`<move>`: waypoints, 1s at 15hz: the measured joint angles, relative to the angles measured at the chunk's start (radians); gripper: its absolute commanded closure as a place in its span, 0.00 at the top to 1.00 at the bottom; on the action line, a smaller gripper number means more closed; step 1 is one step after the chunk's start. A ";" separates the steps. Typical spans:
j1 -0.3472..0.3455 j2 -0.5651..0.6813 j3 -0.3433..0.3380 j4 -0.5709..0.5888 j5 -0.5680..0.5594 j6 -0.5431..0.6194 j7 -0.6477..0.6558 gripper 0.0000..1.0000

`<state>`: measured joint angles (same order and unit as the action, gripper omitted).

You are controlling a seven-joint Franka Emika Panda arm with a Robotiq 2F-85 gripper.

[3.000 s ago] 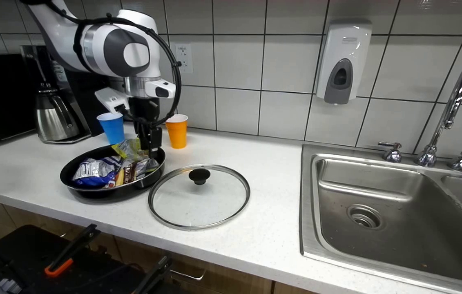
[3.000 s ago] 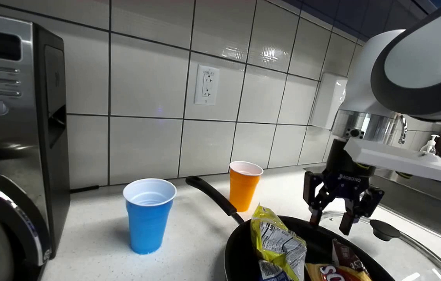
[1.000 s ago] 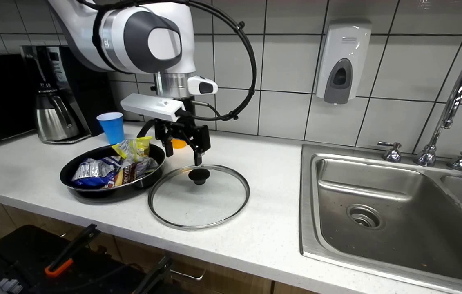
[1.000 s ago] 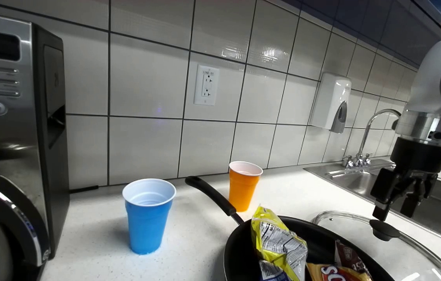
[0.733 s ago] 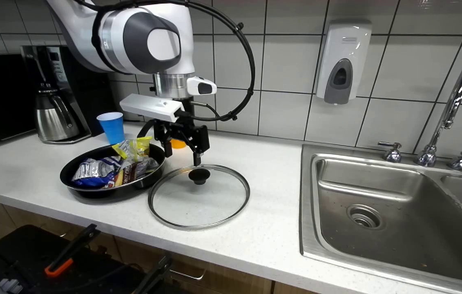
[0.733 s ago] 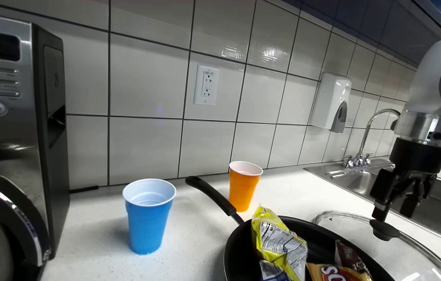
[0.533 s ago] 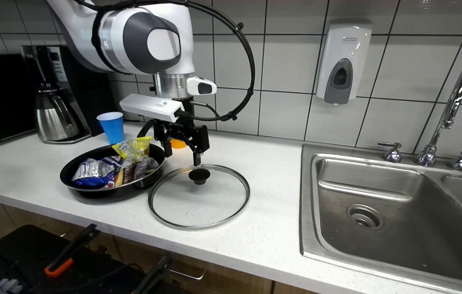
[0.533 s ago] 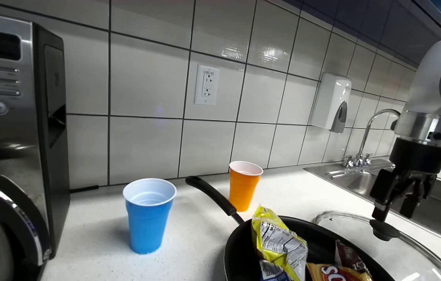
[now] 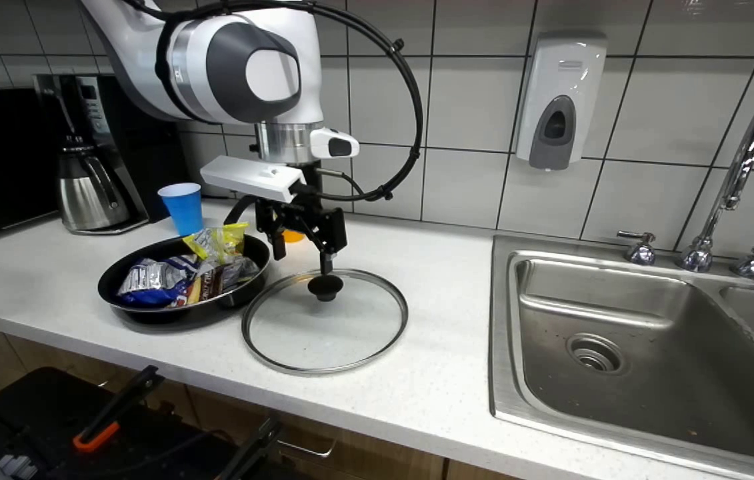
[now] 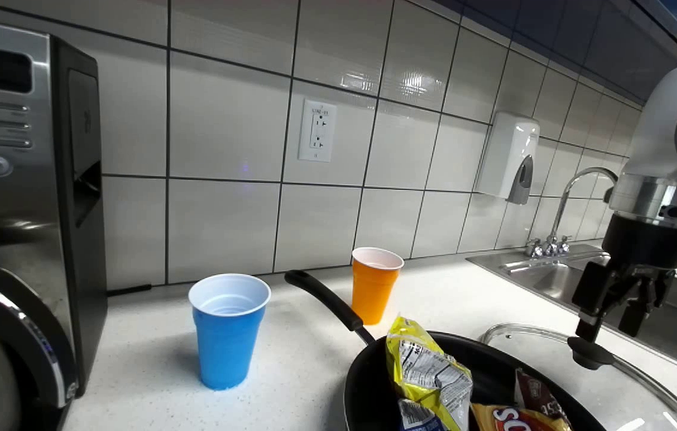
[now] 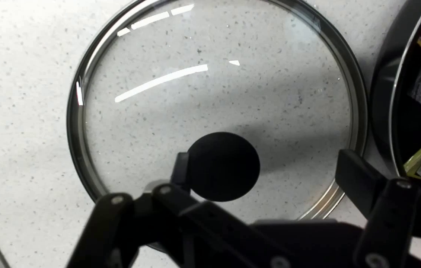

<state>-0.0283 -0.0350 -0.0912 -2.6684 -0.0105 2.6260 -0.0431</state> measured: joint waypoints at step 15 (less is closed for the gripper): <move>-0.024 0.161 -0.014 0.066 -0.027 0.079 -0.024 1.00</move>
<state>-0.0521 0.1264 -0.1055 -2.6027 -0.0378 2.7051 -0.0673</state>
